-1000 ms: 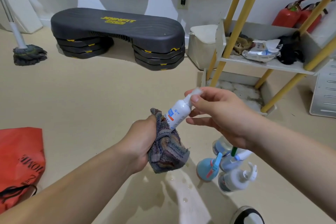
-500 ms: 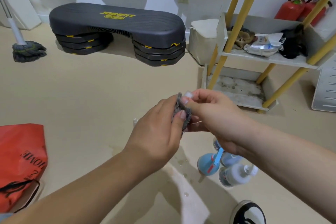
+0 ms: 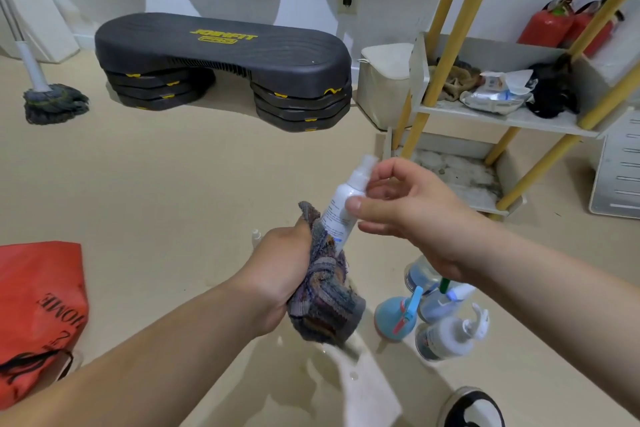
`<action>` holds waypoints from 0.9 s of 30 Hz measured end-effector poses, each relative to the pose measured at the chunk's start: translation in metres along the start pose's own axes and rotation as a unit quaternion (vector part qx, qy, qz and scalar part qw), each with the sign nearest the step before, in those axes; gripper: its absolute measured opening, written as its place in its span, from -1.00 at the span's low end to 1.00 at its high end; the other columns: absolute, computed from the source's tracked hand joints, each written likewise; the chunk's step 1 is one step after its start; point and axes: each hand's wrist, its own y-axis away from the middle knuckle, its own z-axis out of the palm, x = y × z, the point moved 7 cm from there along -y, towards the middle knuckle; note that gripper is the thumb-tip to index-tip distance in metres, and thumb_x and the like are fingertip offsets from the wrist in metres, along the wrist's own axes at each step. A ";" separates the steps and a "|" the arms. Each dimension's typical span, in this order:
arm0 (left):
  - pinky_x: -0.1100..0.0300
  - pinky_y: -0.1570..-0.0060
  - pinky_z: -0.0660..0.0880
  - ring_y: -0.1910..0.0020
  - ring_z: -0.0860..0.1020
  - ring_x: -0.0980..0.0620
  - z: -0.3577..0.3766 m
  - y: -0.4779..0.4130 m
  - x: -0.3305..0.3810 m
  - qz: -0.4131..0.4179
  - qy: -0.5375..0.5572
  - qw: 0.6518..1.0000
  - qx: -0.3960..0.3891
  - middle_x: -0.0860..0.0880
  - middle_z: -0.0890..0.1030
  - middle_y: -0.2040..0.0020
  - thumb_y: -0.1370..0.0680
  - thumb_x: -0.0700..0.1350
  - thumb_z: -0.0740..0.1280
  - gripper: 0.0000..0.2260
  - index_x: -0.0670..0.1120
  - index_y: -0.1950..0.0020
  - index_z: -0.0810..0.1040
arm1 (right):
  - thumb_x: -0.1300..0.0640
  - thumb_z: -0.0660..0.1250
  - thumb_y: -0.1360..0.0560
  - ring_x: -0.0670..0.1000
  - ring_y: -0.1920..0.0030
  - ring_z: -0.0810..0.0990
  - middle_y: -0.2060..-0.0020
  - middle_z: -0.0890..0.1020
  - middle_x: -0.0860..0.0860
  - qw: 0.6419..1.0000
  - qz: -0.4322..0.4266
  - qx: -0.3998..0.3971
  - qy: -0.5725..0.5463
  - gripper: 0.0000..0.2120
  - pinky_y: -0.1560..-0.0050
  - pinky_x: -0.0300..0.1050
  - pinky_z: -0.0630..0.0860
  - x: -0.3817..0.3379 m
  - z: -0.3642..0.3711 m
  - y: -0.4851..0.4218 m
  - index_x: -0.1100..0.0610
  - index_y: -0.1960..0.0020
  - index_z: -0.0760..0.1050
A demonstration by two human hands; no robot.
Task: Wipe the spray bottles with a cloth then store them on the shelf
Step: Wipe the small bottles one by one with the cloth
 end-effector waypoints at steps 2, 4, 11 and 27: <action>0.15 0.21 0.50 0.32 0.58 -0.07 -0.004 -0.001 0.001 0.018 -0.035 0.999 0.023 -0.14 0.65 0.22 -0.73 0.16 0.17 -0.56 -0.14 0.08 0.59 | 0.35 0.51 -0.48 0.07 0.08 0.67 0.09 0.73 0.15 0.999 -0.020 -0.028 0.032 -0.63 -0.22 0.24 0.57 0.001 0.009 0.004 0.05 -0.15 0.47; 0.15 0.17 0.47 0.33 0.55 -0.04 -0.005 -0.001 0.003 0.045 -0.083 0.995 0.037 -0.10 0.61 0.24 -0.73 0.08 0.18 -0.63 -0.10 0.15 0.54 | 0.33 0.48 -0.52 0.11 0.12 0.62 0.11 0.71 0.22 0.997 -0.040 -0.032 0.060 -0.62 -0.09 0.20 0.56 0.003 0.013 0.005 -0.04 -0.15 0.45; 0.06 0.44 0.40 0.41 0.46 -0.07 -0.011 0.016 0.047 0.234 -0.084 0.964 0.099 -0.10 0.55 0.34 -0.78 0.06 0.07 -0.60 -0.12 0.07 0.54 | 0.06 0.57 -0.45 0.08 0.18 0.57 0.21 0.58 0.17 0.995 -0.031 -0.019 0.093 -0.66 0.10 0.09 0.52 0.015 0.008 0.000 -0.18 -0.11 0.51; 0.14 0.32 0.55 0.31 0.64 0.00 -0.011 0.013 0.034 0.128 -0.036 0.987 0.088 -0.01 0.70 0.25 -0.74 0.20 0.07 -0.53 -0.03 0.04 0.66 | 0.10 0.61 -0.41 -0.12 0.35 0.46 0.27 0.53 -0.03 0.973 -0.061 -0.073 0.210 -0.66 0.28 -0.24 0.46 0.007 0.030 0.007 -0.10 -0.10 0.57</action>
